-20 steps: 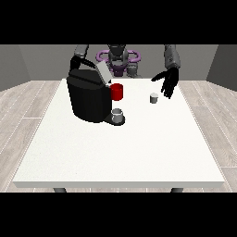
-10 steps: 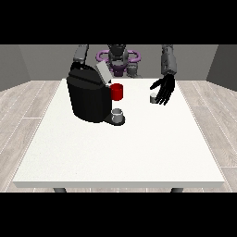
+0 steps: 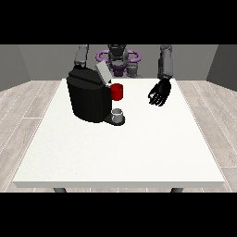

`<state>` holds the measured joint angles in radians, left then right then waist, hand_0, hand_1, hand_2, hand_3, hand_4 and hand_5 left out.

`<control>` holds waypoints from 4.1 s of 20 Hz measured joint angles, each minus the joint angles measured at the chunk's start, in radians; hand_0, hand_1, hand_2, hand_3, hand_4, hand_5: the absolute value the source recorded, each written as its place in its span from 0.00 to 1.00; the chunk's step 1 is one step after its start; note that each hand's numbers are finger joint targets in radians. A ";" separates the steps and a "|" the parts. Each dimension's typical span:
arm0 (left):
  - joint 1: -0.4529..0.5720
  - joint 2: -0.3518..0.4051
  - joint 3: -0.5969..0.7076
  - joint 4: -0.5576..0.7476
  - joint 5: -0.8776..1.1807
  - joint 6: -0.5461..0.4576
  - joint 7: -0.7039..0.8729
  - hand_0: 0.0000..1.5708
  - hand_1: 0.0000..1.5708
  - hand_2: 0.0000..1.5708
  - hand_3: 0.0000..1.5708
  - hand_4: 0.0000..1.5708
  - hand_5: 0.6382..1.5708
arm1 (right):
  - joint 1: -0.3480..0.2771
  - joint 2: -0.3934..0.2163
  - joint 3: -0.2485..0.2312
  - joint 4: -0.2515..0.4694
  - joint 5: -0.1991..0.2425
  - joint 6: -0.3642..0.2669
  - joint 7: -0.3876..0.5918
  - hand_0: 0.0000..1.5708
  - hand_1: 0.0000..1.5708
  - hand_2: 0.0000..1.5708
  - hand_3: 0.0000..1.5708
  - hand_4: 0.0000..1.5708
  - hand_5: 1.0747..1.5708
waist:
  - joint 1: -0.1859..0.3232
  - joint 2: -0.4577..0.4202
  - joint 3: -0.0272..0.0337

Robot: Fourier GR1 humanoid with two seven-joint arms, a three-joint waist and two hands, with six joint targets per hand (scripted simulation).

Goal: Insert the coffee pod into the coffee machine and close the lid

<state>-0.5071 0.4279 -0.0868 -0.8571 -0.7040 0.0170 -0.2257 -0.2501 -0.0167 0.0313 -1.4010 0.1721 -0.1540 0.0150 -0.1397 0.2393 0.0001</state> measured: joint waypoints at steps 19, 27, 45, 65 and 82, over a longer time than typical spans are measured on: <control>-0.078 -0.030 -0.014 0.152 -0.135 -0.068 -0.070 0.91 0.91 0.91 0.86 0.31 1.00 | -0.001 -0.021 -0.046 0.162 -0.015 0.004 -0.036 0.00 0.00 0.00 0.00 0.00 1.00 | 0.023 -0.086 0.0001; -0.162 -0.069 0.017 0.112 -0.084 -0.227 -0.049 0.87 0.87 0.88 0.84 0.32 1.00 | 0.007 -0.013 -0.049 0.244 0.023 -0.043 -0.037 0.00 0.00 0.00 0.00 0.00 1.00 | 0.050 -0.155 0.0000; -0.450 -0.109 0.117 0.060 -0.030 -0.435 0.135 0.79 0.79 0.81 0.81 0.32 1.00 | -0.045 -0.012 -0.031 0.250 0.005 -0.009 -0.071 0.00 0.00 0.00 0.00 0.00 1.00 | -0.031 -0.165 0.0002; -0.680 0.015 0.221 0.161 -0.019 -0.452 0.166 0.76 0.76 0.81 0.78 0.30 1.00 | -0.154 -0.059 -0.052 0.093 -0.014 0.012 -0.006 0.00 0.00 0.00 0.00 0.00 1.00 | -0.173 -0.004 0.0000; -0.737 -0.011 0.210 0.194 -0.039 -0.444 0.154 0.74 0.74 0.78 0.76 0.27 1.00 | -0.184 -0.050 -0.079 0.130 -0.002 -0.032 -0.031 0.00 0.00 0.00 0.00 0.07 1.00 | -0.150 0.059 0.0002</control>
<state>-1.2439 0.4168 0.1229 -0.6635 -0.7432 -0.4267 -0.0717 -0.4340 -0.0671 -0.0480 -1.2709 0.1697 -0.1863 -0.0157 -0.2897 0.2988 0.0003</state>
